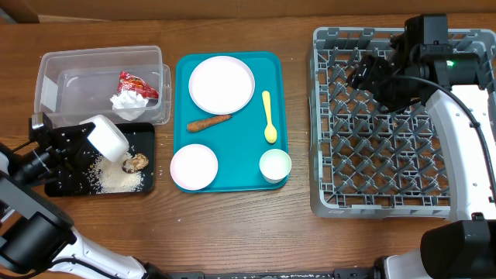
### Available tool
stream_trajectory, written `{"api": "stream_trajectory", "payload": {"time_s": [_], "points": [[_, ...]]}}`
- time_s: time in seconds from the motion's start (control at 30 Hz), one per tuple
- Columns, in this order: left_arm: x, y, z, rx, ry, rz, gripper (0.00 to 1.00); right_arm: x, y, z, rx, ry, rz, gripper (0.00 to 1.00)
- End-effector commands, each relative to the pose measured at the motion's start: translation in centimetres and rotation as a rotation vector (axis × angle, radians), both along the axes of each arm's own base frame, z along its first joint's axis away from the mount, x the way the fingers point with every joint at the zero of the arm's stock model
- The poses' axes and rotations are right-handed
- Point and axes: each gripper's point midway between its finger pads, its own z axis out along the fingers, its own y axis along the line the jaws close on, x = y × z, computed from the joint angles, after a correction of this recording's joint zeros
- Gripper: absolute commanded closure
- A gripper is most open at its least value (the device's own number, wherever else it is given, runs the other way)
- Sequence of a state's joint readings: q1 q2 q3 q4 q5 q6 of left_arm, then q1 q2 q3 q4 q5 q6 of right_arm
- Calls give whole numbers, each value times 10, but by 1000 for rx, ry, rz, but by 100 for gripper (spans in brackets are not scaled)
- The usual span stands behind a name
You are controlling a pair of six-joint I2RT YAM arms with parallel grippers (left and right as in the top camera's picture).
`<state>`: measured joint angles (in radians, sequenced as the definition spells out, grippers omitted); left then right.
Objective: Sort waste into correct bins and load items into the dishwasher
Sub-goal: 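Carry the rice bowl left and tip the rice onto the black tray, then return the white bowl with left gripper onto the teal tray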
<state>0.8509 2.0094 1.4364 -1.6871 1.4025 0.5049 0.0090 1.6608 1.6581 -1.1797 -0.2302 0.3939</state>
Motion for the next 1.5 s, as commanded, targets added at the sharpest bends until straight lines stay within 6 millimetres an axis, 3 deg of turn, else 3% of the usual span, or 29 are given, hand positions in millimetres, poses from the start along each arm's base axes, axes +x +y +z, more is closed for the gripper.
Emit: {"api": "stream_trajectory", "payload": {"time_s": [0.0, 0.23, 0.37, 0.47, 0.63, 0.7, 0.9, 1.07, 1.3, 1.47], "points": [[4, -14, 25, 80, -83, -38, 96, 2, 0, 5, -5, -17, 1, 0], [15, -44, 76, 260, -193, -163, 96, 2, 0, 5, -4, -17, 1, 0], [22, -81, 105, 418, -273, -298, 96, 2, 0, 5, -4, -17, 1, 0], [32, -111, 108, 557, -252, -399, 96, 2, 0, 5, -5, -18, 1, 0], [61, -151, 69, 894, -14, -450, 96, 2, 0, 5, -5, -17, 1, 0], [67, -178, 52, 1046, 12, -504, 96, 2, 0, 5, -4, -17, 1, 0], [66, -250, 1, 1359, 58, -671, 96, 1, 0, 5, -5, -13, 1, 0], [56, -296, -49, 1472, 94, -817, 96, 1, 0, 5, -5, -13, 1, 0], [39, -324, -120, 1520, 191, -1005, 96, 1, 0, 5, -5, -13, 1, 0], [30, -332, -138, 1526, 216, -1064, 96, 1, 0, 5, -5, -14, 1, 0]]}}
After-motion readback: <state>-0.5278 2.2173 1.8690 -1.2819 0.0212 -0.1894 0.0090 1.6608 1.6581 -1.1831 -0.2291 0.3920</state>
